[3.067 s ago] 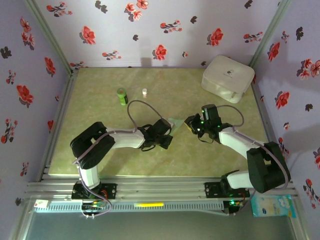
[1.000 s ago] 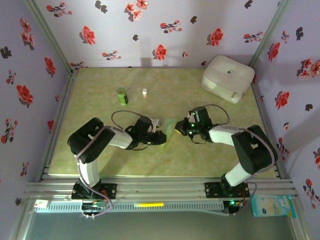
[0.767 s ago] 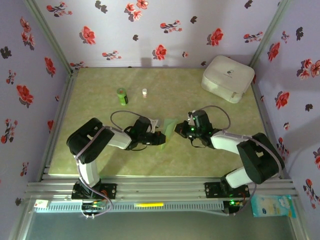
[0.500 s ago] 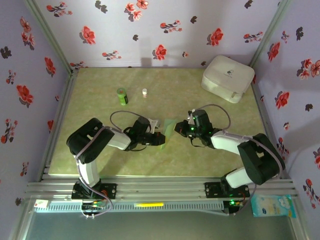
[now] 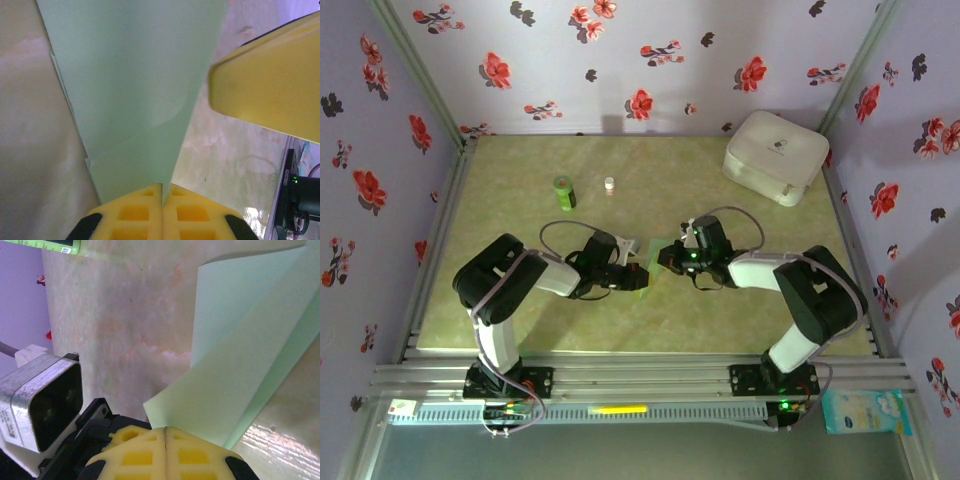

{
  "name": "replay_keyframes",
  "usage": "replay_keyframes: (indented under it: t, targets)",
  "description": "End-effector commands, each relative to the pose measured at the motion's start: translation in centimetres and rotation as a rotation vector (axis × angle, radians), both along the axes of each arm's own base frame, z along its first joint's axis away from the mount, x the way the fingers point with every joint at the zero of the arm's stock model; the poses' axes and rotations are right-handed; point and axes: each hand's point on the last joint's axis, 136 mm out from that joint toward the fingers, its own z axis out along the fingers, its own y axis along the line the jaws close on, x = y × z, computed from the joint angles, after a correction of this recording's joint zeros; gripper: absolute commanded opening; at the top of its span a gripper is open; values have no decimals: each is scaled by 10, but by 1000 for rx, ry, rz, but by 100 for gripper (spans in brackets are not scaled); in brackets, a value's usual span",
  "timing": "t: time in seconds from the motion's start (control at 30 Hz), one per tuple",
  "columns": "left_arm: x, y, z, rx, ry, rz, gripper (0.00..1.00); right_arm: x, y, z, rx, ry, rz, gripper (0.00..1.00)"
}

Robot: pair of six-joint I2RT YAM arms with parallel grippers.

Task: Fold a paper plane with a square sheet of paper (pick it up from the middle)
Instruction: Fold the wing for the fifth time at the center of the table.

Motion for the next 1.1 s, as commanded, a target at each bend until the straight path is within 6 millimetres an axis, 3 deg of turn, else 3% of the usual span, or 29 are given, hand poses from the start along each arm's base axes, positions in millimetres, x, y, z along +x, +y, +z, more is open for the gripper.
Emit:
replay_keyframes:
  t: [0.0, 0.2, 0.53, 0.87, 1.07]
  targets:
    - [-16, 23, -43, 130, 141, 21, 0, 4, 9, 4, 16, -30, 39, 3]
    - [-15, 21, -44, 130, 167, 22, 0, 5, 10, -1, 10, -24, 42, 4]
    - [-17, 24, -50, 154, 203, 24, 0, 8, -11, -28, -97, 6, -52, 4]
    - [-19, 25, -52, 160, 217, 23, 0, 0, -3, -4, -26, -44, 3, 5]
    - [-18, 24, -53, 160, 221, 26, 0, 1, 7, -2, 15, -35, 38, 5]
